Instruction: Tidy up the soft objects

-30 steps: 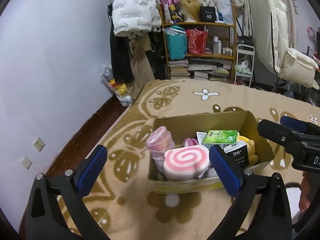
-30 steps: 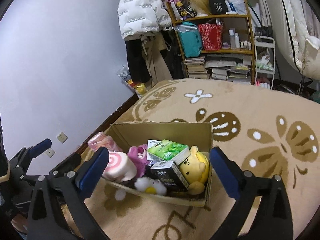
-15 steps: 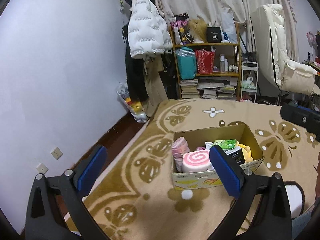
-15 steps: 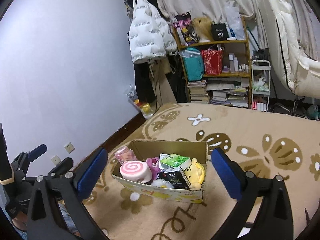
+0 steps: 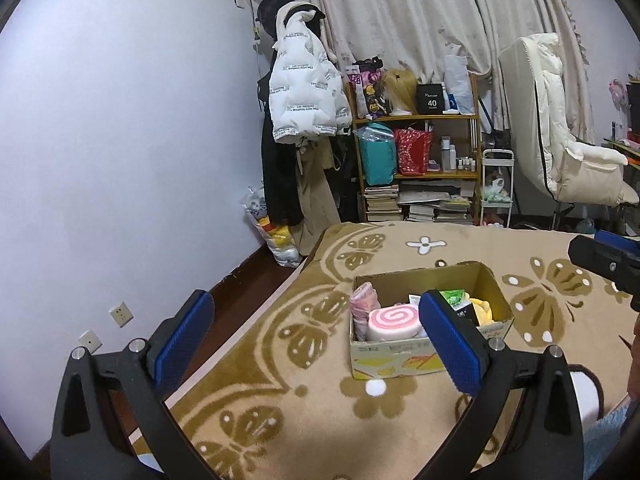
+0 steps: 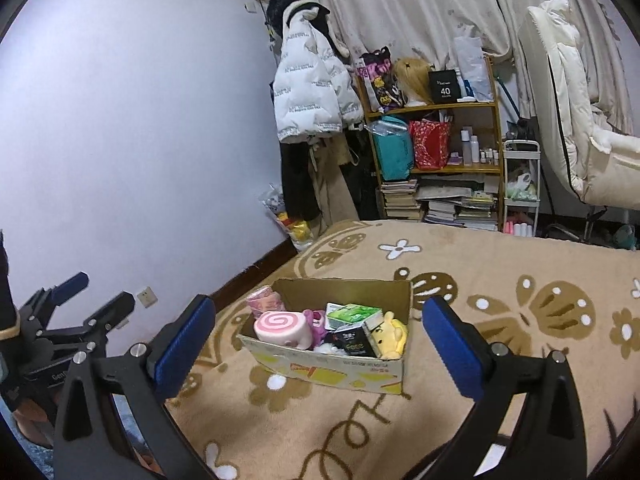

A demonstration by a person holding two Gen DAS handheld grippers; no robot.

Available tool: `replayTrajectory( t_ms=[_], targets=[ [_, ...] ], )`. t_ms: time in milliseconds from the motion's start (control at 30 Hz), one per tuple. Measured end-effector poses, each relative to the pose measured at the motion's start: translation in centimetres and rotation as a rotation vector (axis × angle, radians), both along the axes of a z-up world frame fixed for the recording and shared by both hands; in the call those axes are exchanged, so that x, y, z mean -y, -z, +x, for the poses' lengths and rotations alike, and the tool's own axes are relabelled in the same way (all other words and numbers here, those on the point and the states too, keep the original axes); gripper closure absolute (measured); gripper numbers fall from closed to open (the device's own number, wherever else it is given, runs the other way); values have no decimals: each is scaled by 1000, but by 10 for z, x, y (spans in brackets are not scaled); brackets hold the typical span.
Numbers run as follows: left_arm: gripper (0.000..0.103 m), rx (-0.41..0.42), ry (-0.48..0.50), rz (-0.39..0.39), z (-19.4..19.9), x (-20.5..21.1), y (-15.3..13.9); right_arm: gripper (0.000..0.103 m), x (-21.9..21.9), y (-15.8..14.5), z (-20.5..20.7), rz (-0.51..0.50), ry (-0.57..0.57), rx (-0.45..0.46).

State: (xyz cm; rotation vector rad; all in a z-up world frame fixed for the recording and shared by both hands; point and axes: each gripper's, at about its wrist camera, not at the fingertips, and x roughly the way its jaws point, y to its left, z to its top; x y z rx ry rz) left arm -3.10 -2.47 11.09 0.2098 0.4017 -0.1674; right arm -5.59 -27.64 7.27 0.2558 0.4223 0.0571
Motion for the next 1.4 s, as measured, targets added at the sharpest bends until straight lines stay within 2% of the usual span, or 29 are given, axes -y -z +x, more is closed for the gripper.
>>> replayTrajectory(
  t_ms=[133,233,467,667,1400],
  targets=[
    [2,-25,5,-6,-3,0,14,0,-1,11,-6,1,8,15],
    [2,-33,1,23,-2,4,30,0,2,20,-4,13,24,6],
    [2,-90,5,32,8,10,57,0,10,47,4,28,46,-71],
    [2,-102,11,50,11,13,70,0,14,59,8,30,57,-102],
    [2,-124,9,33,15,9,77,0,13,68,10,4,108,-126]
  ],
)
